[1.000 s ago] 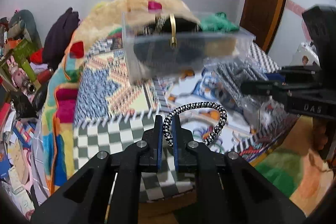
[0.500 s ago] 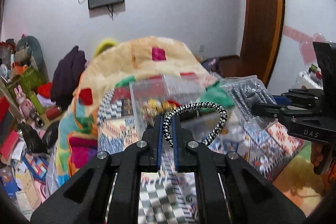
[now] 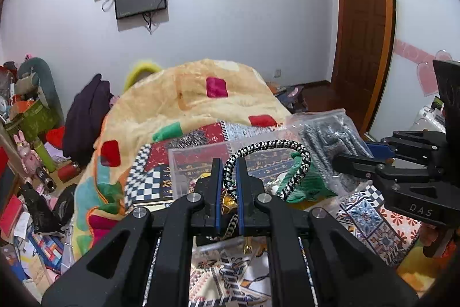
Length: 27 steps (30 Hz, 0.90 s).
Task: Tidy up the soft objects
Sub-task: 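Place the rope into the box with the left tool while the right tool drops the bagged glove in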
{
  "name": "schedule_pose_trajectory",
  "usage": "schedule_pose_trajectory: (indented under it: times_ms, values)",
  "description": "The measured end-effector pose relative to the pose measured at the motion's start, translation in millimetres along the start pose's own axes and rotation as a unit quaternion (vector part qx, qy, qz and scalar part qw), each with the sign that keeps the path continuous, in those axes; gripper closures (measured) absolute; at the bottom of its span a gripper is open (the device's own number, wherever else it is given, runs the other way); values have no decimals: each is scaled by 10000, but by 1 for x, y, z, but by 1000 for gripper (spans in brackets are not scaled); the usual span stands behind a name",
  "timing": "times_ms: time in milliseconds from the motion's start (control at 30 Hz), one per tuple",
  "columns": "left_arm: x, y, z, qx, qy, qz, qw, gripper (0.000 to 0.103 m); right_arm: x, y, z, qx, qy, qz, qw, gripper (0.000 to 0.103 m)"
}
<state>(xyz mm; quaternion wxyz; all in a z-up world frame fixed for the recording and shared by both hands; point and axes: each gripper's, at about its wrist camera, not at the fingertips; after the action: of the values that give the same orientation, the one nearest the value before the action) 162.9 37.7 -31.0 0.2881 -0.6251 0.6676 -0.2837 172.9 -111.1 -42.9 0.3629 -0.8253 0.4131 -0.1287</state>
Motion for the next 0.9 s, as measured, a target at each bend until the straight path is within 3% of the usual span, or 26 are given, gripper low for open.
schedule_pose_trajectory:
  times_ms: [233,433,733,900]
  values:
    - [-4,6,53,-541,182,-81,9983,95,8,4,42,-392,-113,154,9990,81]
    - [2,12,73,-714,198,-30,9972,95,6,9,55,-544,-6,60,9985,78]
    - [0,13,52,-641,253,-120,9976,91,4,8,43,-513,107,7,9986,53]
    - [1,9,20,-342,271,-192,9989,90,4,3,12,-166,159,2,9997,49]
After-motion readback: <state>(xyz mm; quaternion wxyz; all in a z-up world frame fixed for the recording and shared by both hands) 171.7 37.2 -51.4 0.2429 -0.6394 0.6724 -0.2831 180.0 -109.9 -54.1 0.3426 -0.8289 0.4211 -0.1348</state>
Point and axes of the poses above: each gripper's, at about its wrist camera, not at the fingertips, and z roughly the way its jaws point, x to its right, y to its underside, and after that the axes turned 8 degrees about -x, right-handed
